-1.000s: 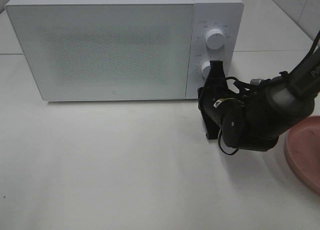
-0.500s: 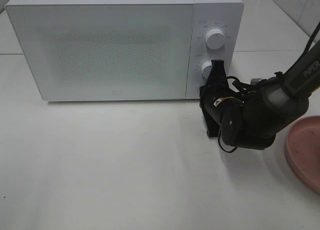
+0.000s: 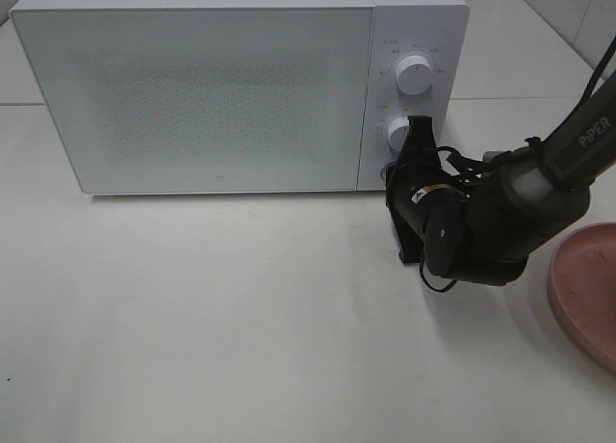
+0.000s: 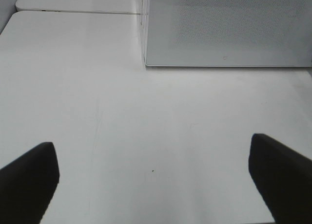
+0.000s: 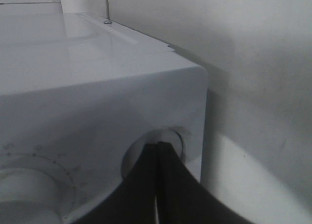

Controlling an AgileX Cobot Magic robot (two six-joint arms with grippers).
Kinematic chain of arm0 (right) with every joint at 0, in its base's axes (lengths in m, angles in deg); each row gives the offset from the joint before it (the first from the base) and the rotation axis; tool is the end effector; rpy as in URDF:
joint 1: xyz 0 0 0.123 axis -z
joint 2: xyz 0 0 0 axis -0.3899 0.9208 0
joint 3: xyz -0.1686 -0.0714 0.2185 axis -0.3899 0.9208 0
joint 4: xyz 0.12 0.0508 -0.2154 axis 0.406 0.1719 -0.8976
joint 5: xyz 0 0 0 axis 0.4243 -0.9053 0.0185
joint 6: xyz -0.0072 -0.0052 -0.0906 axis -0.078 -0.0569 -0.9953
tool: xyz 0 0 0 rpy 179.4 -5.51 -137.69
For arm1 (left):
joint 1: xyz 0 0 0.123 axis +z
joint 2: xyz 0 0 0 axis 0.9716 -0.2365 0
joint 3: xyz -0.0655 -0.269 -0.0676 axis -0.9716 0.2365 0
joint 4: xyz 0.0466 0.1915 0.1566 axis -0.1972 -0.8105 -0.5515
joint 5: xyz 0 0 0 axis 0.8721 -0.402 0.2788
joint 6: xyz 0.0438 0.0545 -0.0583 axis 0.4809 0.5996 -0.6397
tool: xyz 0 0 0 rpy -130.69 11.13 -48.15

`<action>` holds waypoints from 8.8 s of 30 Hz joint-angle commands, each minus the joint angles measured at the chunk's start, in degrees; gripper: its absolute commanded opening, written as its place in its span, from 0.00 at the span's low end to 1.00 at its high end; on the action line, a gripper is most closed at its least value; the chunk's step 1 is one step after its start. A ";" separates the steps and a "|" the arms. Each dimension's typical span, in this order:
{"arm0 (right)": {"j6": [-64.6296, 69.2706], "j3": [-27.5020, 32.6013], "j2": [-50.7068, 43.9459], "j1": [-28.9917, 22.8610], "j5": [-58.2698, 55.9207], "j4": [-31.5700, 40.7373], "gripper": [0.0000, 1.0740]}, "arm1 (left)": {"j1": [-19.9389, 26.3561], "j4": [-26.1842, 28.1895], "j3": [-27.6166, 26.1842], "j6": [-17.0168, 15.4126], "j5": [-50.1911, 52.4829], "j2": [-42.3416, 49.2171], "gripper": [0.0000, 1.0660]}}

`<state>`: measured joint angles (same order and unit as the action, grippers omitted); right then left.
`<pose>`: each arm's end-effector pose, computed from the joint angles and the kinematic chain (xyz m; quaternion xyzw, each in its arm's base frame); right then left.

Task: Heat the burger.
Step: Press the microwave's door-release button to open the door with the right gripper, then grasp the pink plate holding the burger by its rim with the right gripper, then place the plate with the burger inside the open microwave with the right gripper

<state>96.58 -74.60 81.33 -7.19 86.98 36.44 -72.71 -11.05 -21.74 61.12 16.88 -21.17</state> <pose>0.3396 0.1487 0.0796 0.5693 0.5746 0.4223 0.4091 -0.0050 -0.0120 0.2794 0.0271 0.8448 -0.0249 0.5338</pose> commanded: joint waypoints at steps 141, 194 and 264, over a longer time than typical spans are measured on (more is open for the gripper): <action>-79.35 -5.44 -33.58 21.37 -106.68 -41.25 0.81 | -0.11 0.52 0.23 -0.17 0.46 1.38 0.92; -75.69 3.21 -20.05 23.38 -87.38 -44.00 0.59 | -0.11 0.52 0.23 -0.17 0.46 1.38 0.92; -46.93 3.27 -28.99 4.13 -109.03 -72.65 0.00 | -0.11 0.52 0.23 -0.17 0.46 1.38 0.92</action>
<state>50.22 -71.73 53.49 -2.37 -18.50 -33.29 -72.71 -11.05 -21.74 61.12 16.88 -21.17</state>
